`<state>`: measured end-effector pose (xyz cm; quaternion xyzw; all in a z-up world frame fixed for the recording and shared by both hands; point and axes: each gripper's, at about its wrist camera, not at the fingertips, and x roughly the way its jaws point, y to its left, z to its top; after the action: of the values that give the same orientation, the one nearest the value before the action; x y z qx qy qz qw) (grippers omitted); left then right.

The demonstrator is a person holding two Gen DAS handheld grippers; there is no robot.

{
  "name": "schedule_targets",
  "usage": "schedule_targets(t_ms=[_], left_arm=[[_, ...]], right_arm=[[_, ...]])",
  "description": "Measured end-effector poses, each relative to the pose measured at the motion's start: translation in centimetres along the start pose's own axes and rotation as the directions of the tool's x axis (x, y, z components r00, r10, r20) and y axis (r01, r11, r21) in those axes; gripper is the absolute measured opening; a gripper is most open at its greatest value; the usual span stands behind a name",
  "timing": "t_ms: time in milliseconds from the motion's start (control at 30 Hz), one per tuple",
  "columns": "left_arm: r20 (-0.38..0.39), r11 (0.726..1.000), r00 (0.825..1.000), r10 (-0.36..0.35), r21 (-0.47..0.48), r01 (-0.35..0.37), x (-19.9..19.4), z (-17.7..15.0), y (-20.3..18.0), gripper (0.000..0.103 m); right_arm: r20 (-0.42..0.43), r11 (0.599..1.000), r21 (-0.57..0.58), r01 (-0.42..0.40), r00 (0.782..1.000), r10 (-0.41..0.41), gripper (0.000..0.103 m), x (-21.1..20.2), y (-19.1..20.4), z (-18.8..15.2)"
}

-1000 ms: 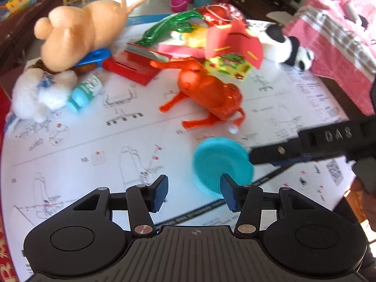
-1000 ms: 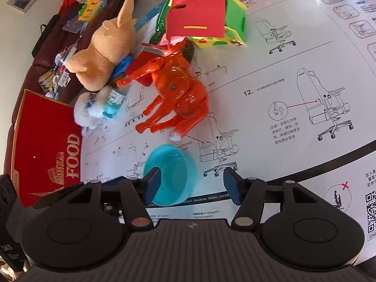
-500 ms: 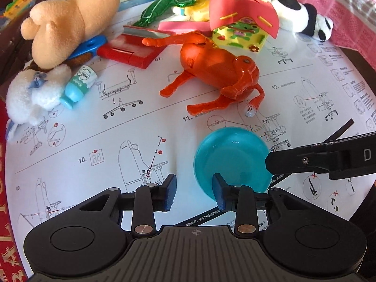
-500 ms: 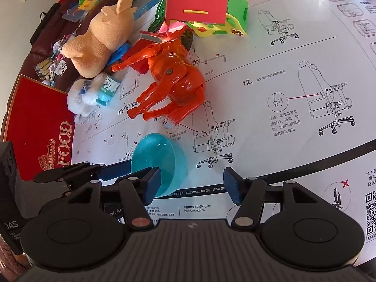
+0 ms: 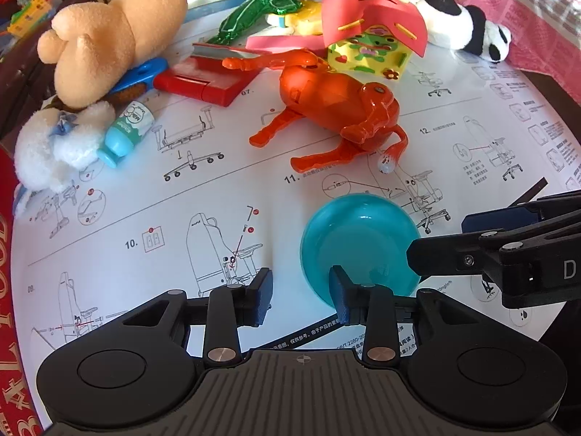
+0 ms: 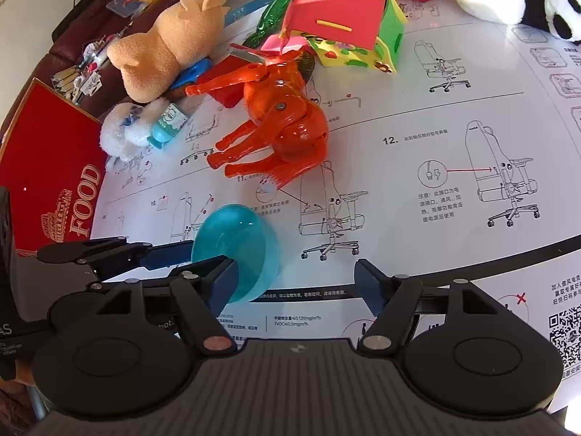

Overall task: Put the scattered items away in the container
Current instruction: 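Close the left tool on the teal lid rim while the right tool holds it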

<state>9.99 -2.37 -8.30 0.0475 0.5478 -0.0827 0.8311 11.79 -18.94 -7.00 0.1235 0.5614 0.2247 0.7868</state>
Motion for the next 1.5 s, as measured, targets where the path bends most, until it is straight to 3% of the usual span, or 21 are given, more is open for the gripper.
schedule_targets(t_ms=[233,400,533,700,767,900,1067,1133,1200,1267,1333,1400,1500], left_arm=[[0.01,1.0,1.0,-0.012,0.018,0.012,-0.1,-0.3,0.0,0.049],[0.022,0.999,1.0,-0.011,0.031,0.011,-0.2,-0.6,-0.1,0.05],[0.029,0.999,1.0,-0.011,0.043,0.01,-0.2,-0.9,-0.1,0.052],[0.013,0.999,0.999,0.03,0.023,-0.03,-0.1,-1.1,0.2,0.076],[0.001,1.0,1.0,0.019,-0.002,-0.019,0.0,-1.0,0.6,0.076],[0.01,0.999,0.999,0.036,0.021,-0.036,-0.1,-1.1,0.0,0.072],[0.032,0.995,0.997,0.068,0.07,-0.07,-0.3,-1.3,-0.9,0.069],[0.038,0.993,0.996,0.076,0.088,-0.079,-0.5,-1.5,-1.3,0.064],[0.036,0.993,0.997,0.066,0.091,-0.069,-0.6,-1.5,-1.4,0.054],[0.033,0.994,0.998,0.055,0.093,-0.058,-0.7,-1.5,-1.6,0.047],[0.035,0.993,0.998,0.059,0.103,-0.062,-0.7,-1.5,-2.0,0.049],[0.037,0.992,0.998,0.057,0.107,-0.061,-0.7,-1.6,-2.1,0.046],[0.036,0.993,0.998,0.045,0.105,-0.049,-0.8,-1.7,-2.3,0.029]], right_arm=[[-0.019,0.999,-0.036,0.005,1.0,-0.006,0.059,0.9,0.4,-0.1],[-0.022,0.999,-0.044,0.0,1.0,-0.001,0.059,1.2,0.7,0.0],[-0.013,0.992,-0.122,0.021,1.0,-0.023,0.059,1.5,1.6,-0.2],[0.003,0.987,-0.162,-0.003,1.0,0.004,0.06,1.5,1.3,-0.5],[0.002,0.986,-0.165,-0.031,0.999,0.032,0.059,1.4,0.8,-0.4],[0.024,0.984,-0.163,-0.068,0.997,0.073,0.059,1.2,0.1,-0.8],[0.04,0.979,-0.155,-0.13,0.99,0.138,0.077,1.2,-0.2,-1.2],[0.048,0.978,-0.161,-0.136,0.988,0.145,0.077,1.2,-0.1,-1.4],[0.053,0.978,-0.177,-0.112,0.991,0.123,0.071,1.1,0.2,-1.5],[0.074,0.98,-0.194,-0.037,0.996,0.052,0.049,1.0,0.7,-1.7],[0.087,0.978,-0.208,0.01,0.996,0.008,0.042,0.9,0.9,-2.0],[0.084,0.983,-0.183,0.005,0.996,0.01,0.042,0.9,0.5,-1.9],[0.062,0.989,-0.149,0.002,0.998,0.008,0.036,0.8,0.3,-1.9]])
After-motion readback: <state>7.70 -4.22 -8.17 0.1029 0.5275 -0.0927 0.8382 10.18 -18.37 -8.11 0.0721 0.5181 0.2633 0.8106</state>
